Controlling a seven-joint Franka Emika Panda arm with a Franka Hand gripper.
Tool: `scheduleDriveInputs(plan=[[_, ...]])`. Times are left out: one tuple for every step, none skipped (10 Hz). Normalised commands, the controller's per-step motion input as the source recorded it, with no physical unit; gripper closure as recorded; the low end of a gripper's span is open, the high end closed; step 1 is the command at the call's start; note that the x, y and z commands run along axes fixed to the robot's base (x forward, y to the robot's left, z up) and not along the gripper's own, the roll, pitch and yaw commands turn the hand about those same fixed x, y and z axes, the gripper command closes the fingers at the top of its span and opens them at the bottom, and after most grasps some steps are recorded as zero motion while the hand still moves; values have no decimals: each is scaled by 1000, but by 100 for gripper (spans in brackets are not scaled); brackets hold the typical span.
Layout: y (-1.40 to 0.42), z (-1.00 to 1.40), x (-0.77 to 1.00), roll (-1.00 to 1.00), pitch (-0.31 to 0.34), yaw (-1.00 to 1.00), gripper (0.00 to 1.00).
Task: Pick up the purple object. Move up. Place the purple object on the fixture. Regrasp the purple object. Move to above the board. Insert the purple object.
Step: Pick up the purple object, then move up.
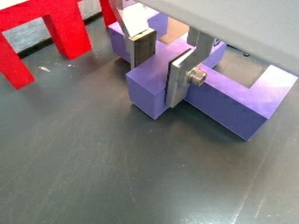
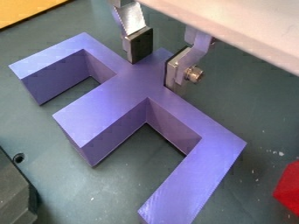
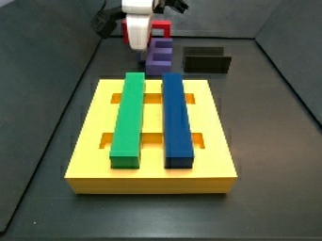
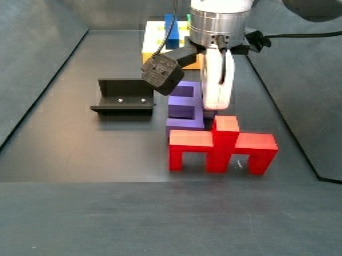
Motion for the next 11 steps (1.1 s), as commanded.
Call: scheduleDriveInputs(plan=[[0, 0, 0, 0, 0, 0, 100], [0, 0, 0, 0, 0, 0, 100], [0, 0, 0, 0, 0, 0, 100], [0, 0, 0, 0, 0, 0, 100], [0, 0, 0, 0, 0, 0, 100], [0, 0, 0, 0, 0, 0, 100], [0, 0, 0, 0, 0, 0, 100], [0, 0, 0, 0, 0, 0, 100], [0, 833, 0, 0, 0, 0, 100], [78, 792, -82, 9, 36, 30, 100], [68, 703, -112, 11, 55, 24, 100]])
